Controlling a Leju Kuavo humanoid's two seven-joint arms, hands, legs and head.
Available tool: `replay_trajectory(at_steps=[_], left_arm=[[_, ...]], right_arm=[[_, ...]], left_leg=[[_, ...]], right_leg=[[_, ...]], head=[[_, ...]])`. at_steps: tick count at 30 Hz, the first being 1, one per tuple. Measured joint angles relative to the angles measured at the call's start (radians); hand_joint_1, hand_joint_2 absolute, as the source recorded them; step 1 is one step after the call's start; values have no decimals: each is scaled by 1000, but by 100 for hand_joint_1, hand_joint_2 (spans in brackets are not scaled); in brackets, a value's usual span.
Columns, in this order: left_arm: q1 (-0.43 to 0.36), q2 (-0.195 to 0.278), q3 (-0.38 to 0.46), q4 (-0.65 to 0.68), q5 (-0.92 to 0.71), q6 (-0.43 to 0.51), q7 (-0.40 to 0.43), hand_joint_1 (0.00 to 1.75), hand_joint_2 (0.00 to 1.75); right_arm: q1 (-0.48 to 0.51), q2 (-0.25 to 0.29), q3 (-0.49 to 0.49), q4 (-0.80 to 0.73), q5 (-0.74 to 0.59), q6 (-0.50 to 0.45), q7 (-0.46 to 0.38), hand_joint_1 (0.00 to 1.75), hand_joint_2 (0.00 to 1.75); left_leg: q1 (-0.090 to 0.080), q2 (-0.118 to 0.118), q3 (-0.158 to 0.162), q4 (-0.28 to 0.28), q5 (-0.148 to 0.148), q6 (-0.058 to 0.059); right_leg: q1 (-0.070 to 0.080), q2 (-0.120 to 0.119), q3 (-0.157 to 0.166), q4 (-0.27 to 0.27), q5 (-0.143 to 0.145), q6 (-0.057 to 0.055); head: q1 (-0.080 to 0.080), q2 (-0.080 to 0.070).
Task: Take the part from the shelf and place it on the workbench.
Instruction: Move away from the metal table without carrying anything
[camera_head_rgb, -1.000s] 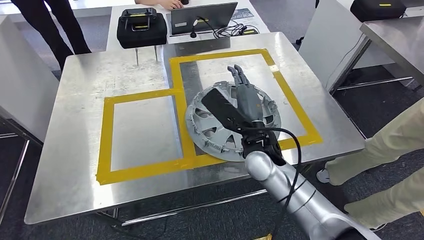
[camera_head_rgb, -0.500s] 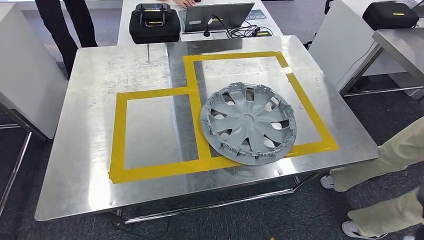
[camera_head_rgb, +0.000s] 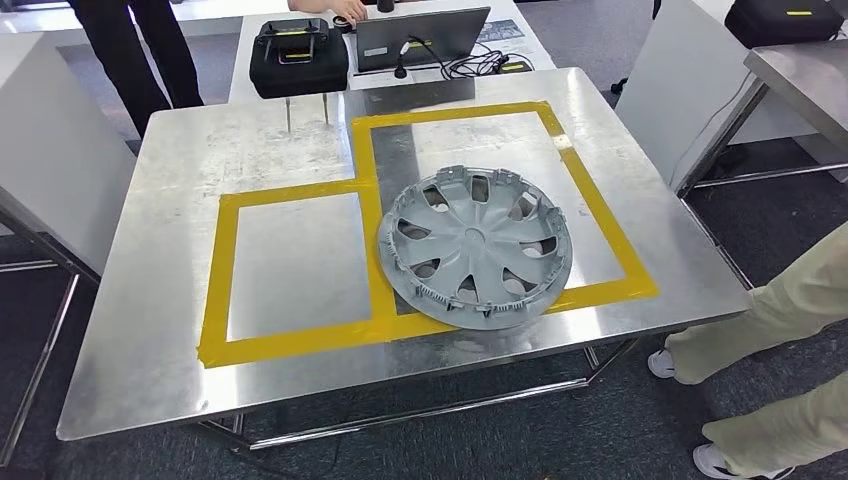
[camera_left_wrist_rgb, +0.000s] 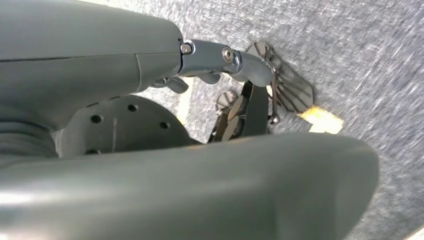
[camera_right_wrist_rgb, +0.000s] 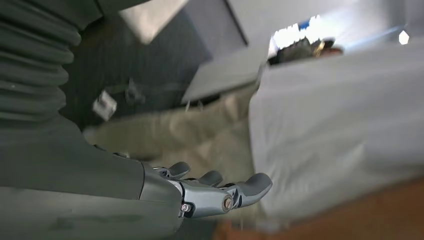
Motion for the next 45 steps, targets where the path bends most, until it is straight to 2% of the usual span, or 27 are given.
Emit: replay_trajectory(at_steps=[2, 4, 6, 8, 10, 11, 12, 14, 15, 17, 19, 20, 21, 23, 25, 27, 29, 31, 33, 35, 36, 38, 40, 41, 43, 44, 45], left_arm=[[-2, -3, 2, 0, -2, -7, 11, 0, 0], [-3, -7, 4, -1, -10, -7, 20, 0, 0], [-5, -9, 4, -1, -25, -6, 26, 0, 0], [-11, -7, 3, -1, -46, -6, 35, 0, 0], [-16, -6, 2, -1, -61, 5, 45, 0, 0], [-17, -6, 2, -1, -64, 15, 48, 0, 0], [-18, -7, 2, -1, -69, 24, 55, 0, 0], [-17, -4, -3, -1, -85, 39, 73, 0, 0], [-17, -3, -6, -1, -96, 43, 81, 0, 0], [-18, -1, -12, -1, -114, 47, 86, 0, 0], [-17, -1, -17, -1, -125, 50, 77, 0, 0], [-17, -1, -20, -1, -129, 50, 71, 0, 0], [-17, -1, -24, -1, -132, 51, 64, 0, 0], [-19, -1, -31, -1, -136, 56, 54, 0, 0], [-21, -3, -37, -1, -142, 77, 46, 0, 0], [-24, -9, -45, -2, -148, 104, 40, 0, 0], [-26, -14, -53, -3, -152, 119, 38, 0, 0], [-27, -17, -59, -4, -153, 125, 38, 0, 0], [-26, -18, -63, -4, -155, 128, 38, 0, 0], [-23, -18, -67, -4, -156, 131, 38, 0, 0], [-23, -18, -70, -4, -157, 132, 39, 0, 0], [-22, -17, -75, -4, -158, 133, 42, 0, 0], [-23, -17, -79, -4, -158, 135, 48, 0, 0], [-23, -17, -80, -4, -158, 135, 50, 0, 0], [-24, -19, -82, -4, -158, 138, 53, 0, 0], [-26, -20, -82, -4, -158, 138, 53, 0, 0], [-26, -21, -83, -4, -158, 139, 53, 0, 0]], right_arm=[[-8, 32, -9, 134, 105, 10, -55, 0, 0], [-46, 66, 1, 330, 215, -39, -81, 0, 0], [-96, 104, 37, 548, 364, -145, -5, 0, 0], [-121, 151, 106, 728, 543, -191, 226, 0, 0], [-135, 199, 177, 855, 658, -175, 467, 0, 87], [-143, 221, 202, 903, 675, -172, 540, 0, 131], [-152, 242, 221, 948, 677, -169, 586, 0, 131], [-163, 282, 255, 1038, 672, -139, 631, 0, 44], [-166, 298, 274, 1081, 668, -116, 636, 0, 0], [-169, 327, 307, 1154, 653, -85, 617, 0, 0], [-172, 348, 325, 1207, 632, -79, 564, 0, 0], [-173, 354, 331, 1230, 621, -82, 531, 0, 0], [-174, 356, 336, 1251, 613, -86, 500, 0, 0], [-180, 360, 346, 1288, 602, -96, 445, 0, 0], [-190, 366, 355, 1322, 590, -108, 398, 0, 0], [-197, 370, 361, 1355, 574, -120, 363, 0, 0], [-198, 373, 362, 1383, 564, -130, 346, 0, 0], [-200, 375, 364, 1403, 558, -139, 337, 0, 0], [-205, 376, 366, 1420, 553, -149, 332, 0, 0], [-206, 376, 366, 1435, 548, -156, 325, 0, 0], [-207, 376, 366, 1441, 547, -161, 320, 0, 0], [-207, 376, 366, 1452, 544, -173, 307, 0, 0], [-209, 375, 367, 1459, 536, -185, 292, 0, 0], [-211, 374, 367, 1462, 531, -189, 285, 0, 0], [-212, 370, 367, 1468, 521, -198, 272, 0, 0], [-211, 368, 367, 1471, 517, -202, 268, 0, 0], [-211, 366, 367, 1474, 514, -205, 264, 0, 0]], left_leg=[[-9, 1, -56, 123, -57, 7], [-21, 1, -80, 174, -60, 15], [-32, 2, -31, 75, 1, 31], [-43, 4, 32, -58, 46, 47], [-50, 5, 54, -109, 52, 53], [-51, 4, 55, -112, 57, 52], [-47, 4, 60, -116, 61, 54], [-35, 5, 72, -128, 70, 57], [-28, 7, 77, -133, 75, 58], [-25, 14, 74, -133, 77, 58], [-23, 25, 70, -130, 77, 56], [-21, 33, 69, -128, 75, 54], [-18, 41, 69, -125, 73, 49], [-13, 57, 72, -120, 68, 36], [-12, 72, 76, -120, 64, 18], [-10, 87, 83, -125, 63, 1], [-6, 79, 79, -112, 47, -10], [-4, 43, 41, -27, -9, -13], [-7, 17, -21, 113, -75, -11], [-11, 12, -52, 178, -81, -5], [-13, 8, -41, 151, -56, 1], [-17, -27, 21, 17, 12, 17], [-18, -59, 66, -86, 41, 26], [-19, -62, 73, -102, 40, 27], [-18, -40, 79, -109, 41, 30], [-16, -28, 84, -112, 44, 34], [-13, -16, 89, -115, 48, 39]], right_leg=[[6, 0, -4, 1, 2, -8], [13, 2, -7, 3, 3, -12], [21, 3, -6, 4, 2, -15], [28, 0, -5, 7, 0, -15], [28, -3, -6, 8, 0, -10], [26, -4, -7, 8, 0, -7], [26, -5, -7, 9, 0, -3], [26, -1, -20, 35, -20, 8], [22, 1, -38, 74, -43, 16], [6, 3, -94, 197, -106, 34], [-9, 2, -136, 288, -134, 47], [-14, 1, -133, 282, -121, 52], [-18, -2, -109, 235, -91, 57], [-19, -25, -36, 86, -32, 62], [-12, -40, -1, 7, -13, 50], [-5, -26, -5, 3, -14, 31], [-5, -11, 5, -3, -7, 13], [-5, 4, 12, -9, 3, -4], [2, 24, 6, -8, 8, -14], [10, 49, 0, -5, 10, -17], [14, 63, -1, -3, 11, -18], [18, 89, -2, 3, 10, -16], [21, 111, -10, 10, 10, -10], [20, 122, -16, 11, 10, -4], [17, 141, -30, 13, 12, 9], [17, 134, -37, 21, 8, 14], [17, 112, -50, 46, -10, 20]], head=[[-17, 0], [-28, 0], [-37, 0], [-38, 0], [-36, 0], [-38, 0], [-42, 0], [-43, 0], [-38, 0], [-24, 0], [-17, 0], [-16, 0], [-15, 0], [-9, 0], [-5, 0], [-7, 0], [-14, 0], [-28, 0], [-41, 0], [-47, 0], [-49, 0], [-55, 0], [-55, 0], [-54, 0], [-53, 0], [-53, 0], [-49, 0]])
